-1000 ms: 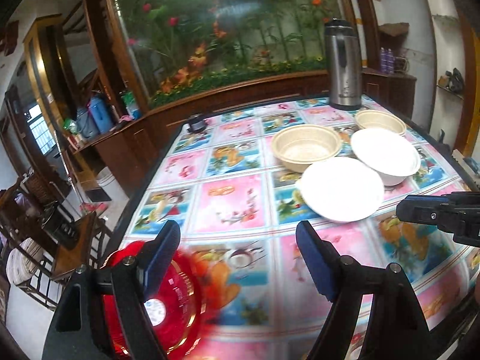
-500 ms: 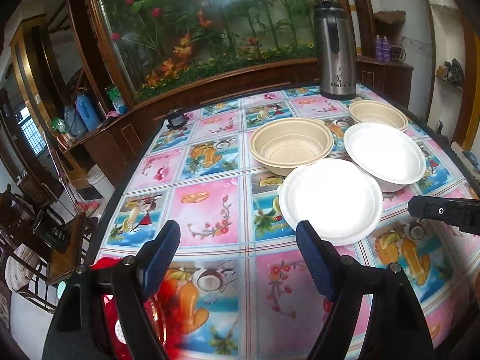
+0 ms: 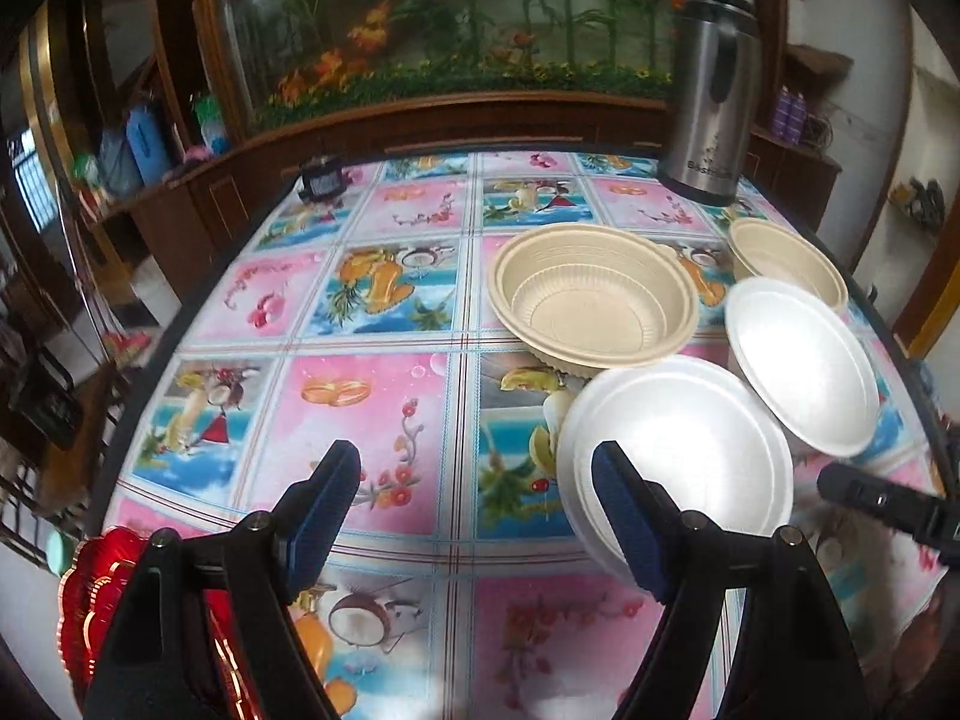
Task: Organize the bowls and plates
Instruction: 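Move the right gripper to the white foam plate and grasp its rim, then lift the white foam plate off the table with the right gripper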
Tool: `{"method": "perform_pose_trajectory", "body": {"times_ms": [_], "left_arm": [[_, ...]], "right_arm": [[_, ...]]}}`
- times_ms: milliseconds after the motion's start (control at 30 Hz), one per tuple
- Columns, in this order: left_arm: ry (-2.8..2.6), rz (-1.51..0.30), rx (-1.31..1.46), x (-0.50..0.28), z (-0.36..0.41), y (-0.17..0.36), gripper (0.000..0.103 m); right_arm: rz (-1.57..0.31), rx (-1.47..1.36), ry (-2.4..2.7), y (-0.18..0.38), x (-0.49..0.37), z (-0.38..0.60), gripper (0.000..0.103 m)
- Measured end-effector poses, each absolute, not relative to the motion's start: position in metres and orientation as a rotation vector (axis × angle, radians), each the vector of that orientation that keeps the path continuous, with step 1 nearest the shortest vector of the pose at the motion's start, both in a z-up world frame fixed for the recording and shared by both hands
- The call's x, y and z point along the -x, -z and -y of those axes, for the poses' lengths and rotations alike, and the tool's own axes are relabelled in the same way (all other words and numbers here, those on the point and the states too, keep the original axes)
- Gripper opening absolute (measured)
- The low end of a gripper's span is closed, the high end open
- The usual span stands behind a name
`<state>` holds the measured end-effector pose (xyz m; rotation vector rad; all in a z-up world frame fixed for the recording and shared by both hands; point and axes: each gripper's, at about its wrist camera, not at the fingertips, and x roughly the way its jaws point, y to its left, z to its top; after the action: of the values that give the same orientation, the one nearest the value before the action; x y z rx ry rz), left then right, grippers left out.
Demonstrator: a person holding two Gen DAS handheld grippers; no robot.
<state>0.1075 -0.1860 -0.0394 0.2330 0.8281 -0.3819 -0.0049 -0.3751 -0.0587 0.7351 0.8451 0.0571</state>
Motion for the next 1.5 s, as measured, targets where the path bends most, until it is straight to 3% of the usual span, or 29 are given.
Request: {"method": "perform_pose_trajectory", "body": {"times_ms": [267,333,400,1233,1433,1500], "left_arm": [[0.387,-0.929,-0.151,-0.130,0.183,0.051,0.080],[0.388,-0.944,-0.142,-0.134,0.186,0.053,0.080],[0.384,-0.939,-0.139,-0.134,0.186,0.052,0.080],[0.501,-1.051,-0.178,-0.129,0.218,0.085,0.078],[0.530,-1.044,-0.140,-0.130,0.215,0.084,0.044],[0.549,-1.055,-0.132,-0.130,0.217,0.087,0.033]], "right_arm": [[-0.851,-0.778,-0.108,0.070,-0.008,0.366,0.022],[-0.845,-0.790,-0.110,0.071,-0.010,0.365,0.034],[-0.838,-0.789,-0.102,0.072,-0.011,0.364,0.039],[-0.802,-0.724,0.005,0.080,-0.011,0.365,0.039],[-0.785,-0.704,0.015,0.079,-0.009,0.365,0.013],[-0.786,-0.683,0.022,0.078,-0.012,0.362,0.012]]}}
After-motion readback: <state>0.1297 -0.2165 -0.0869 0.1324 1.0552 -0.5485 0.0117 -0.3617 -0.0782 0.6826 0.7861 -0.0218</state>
